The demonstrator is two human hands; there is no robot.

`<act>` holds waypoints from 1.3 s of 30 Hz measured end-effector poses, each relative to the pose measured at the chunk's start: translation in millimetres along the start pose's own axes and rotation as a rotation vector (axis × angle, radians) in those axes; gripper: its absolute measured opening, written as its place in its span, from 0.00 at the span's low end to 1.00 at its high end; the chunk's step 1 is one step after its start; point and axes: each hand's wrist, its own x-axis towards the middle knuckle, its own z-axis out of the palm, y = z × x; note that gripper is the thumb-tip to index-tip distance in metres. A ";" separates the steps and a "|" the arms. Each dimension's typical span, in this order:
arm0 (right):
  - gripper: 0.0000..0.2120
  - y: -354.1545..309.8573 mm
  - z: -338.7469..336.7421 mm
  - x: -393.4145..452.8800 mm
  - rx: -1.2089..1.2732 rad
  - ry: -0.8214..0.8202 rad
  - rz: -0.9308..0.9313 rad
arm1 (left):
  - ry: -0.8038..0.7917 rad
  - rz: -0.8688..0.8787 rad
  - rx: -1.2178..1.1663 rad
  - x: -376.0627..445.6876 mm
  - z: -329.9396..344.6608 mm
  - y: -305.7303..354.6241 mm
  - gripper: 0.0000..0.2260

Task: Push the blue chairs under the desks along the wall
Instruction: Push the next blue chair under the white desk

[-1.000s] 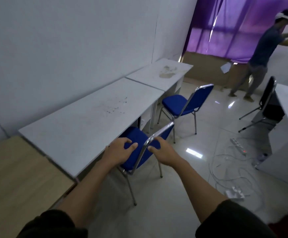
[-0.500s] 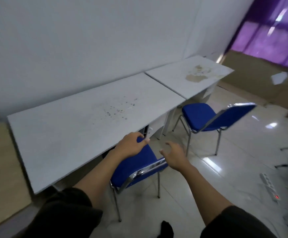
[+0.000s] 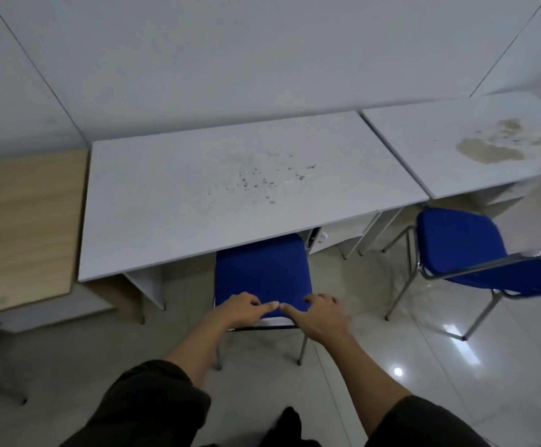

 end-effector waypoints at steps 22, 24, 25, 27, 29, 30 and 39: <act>0.25 -38.0 53.1 -42.1 -0.059 0.146 -0.177 | 0.273 -0.145 -0.101 -72.6 43.8 -78.2 0.35; 0.27 -47.8 61.4 -46.8 -0.061 0.136 -0.194 | 0.299 -0.161 -0.102 -80.6 42.0 -90.2 0.35; 0.28 -52.4 65.8 -49.9 -0.059 0.146 -0.205 | 0.318 -0.168 -0.102 -85.3 41.8 -96.6 0.36; 0.32 -55.7 74.0 -58.7 -0.046 0.180 -0.204 | 0.361 -0.174 -0.117 -94.9 42.9 -106.6 0.41; 0.39 -51.7 82.4 -72.4 -0.016 0.206 -0.178 | 0.400 -0.170 -0.200 -105.6 47.5 -112.8 0.44; 0.43 -50.2 87.6 -78.9 -0.004 0.202 -0.184 | 0.420 -0.159 -0.268 -110.7 49.4 -115.7 0.44; 0.37 -55.8 93.8 -66.1 0.190 0.156 -0.221 | 0.506 -0.125 -0.459 -98.1 40.3 -118.2 0.41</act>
